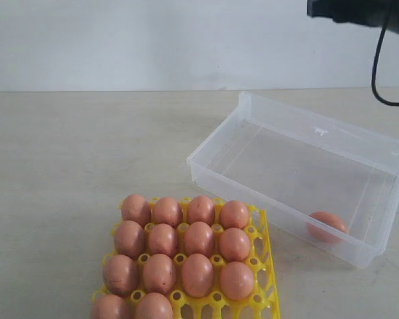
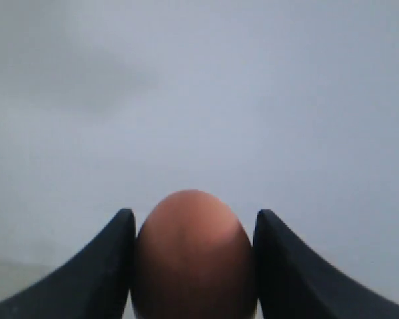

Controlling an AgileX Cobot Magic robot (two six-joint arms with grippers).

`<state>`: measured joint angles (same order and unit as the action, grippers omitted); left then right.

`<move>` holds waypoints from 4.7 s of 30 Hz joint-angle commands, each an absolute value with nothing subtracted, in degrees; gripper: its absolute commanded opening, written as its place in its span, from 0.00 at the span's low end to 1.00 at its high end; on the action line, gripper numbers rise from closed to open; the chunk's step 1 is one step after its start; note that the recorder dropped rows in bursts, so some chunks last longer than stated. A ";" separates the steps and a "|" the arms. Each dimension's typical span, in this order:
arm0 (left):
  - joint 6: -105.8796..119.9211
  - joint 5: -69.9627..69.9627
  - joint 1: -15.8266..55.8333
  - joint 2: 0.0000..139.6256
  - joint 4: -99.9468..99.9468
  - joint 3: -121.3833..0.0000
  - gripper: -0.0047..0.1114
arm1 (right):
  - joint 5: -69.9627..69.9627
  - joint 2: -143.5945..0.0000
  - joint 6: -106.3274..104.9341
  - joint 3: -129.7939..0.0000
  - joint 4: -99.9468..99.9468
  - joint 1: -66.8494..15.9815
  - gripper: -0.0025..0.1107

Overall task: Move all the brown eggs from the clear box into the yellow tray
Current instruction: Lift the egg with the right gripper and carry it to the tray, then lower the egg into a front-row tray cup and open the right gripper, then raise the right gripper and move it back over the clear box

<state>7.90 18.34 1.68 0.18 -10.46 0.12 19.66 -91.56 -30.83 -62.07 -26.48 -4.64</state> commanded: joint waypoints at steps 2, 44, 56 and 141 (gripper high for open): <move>7.69 17.80 1.91 0.00 -10.91 0.00 0.08 | 38.88 -86.96 -12.04 -62.03 -4.60 -4.61 0.02; 7.69 17.80 1.91 0.00 -10.91 0.00 0.08 | 69.96 -99.32 21.14 -12.68 17.93 -41.18 0.02; 7.69 17.80 1.91 0.00 -10.91 0.00 0.08 | 67.73 -103.93 20.45 -12.77 20.29 -41.18 0.02; 7.69 17.80 1.91 0.00 -10.91 0.00 0.08 | 20.05 -75.38 -12.71 -35.96 -15.02 -16.18 0.20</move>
<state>7.90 18.34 1.68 0.18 -10.46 0.12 42.55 -79.96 2.93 -27.48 -18.35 -24.44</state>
